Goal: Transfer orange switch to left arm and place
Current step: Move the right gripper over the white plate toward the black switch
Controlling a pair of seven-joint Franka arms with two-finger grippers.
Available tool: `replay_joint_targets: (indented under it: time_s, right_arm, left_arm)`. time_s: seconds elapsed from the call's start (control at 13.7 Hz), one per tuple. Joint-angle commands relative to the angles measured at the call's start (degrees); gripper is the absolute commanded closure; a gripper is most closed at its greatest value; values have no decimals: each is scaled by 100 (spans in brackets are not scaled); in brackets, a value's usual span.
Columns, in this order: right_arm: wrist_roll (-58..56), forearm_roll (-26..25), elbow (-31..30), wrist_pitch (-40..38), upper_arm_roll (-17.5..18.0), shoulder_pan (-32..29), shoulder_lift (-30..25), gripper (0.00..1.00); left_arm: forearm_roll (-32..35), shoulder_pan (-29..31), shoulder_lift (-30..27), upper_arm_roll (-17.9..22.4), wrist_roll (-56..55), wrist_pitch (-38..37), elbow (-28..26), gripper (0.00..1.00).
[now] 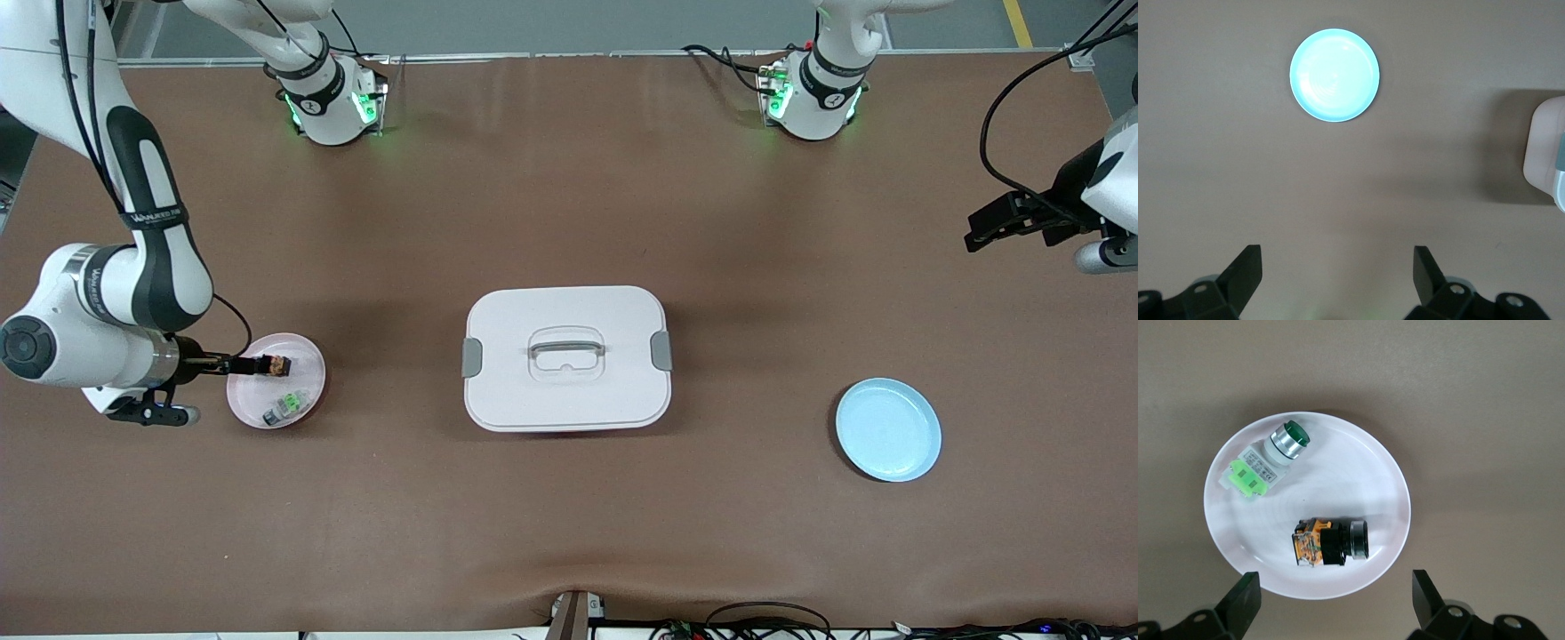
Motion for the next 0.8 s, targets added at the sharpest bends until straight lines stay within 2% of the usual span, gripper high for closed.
replay_joint_targets:
  time_s: [0.0,0.36,0.73]
  right_arm:
    - [-55,30,-3,111,-1,30,124,0]
    - [-63,30,-398,839,-1,109,274,0]
    - [-283,30,-451,867,-1,83,362,0]
  left_arm:
    - [-34,25,53,8,136,-108,122,0]
    - [-34,33,62,16,144,-108,122,0]
    - [-34,33,62,16,144,-108,122,0]
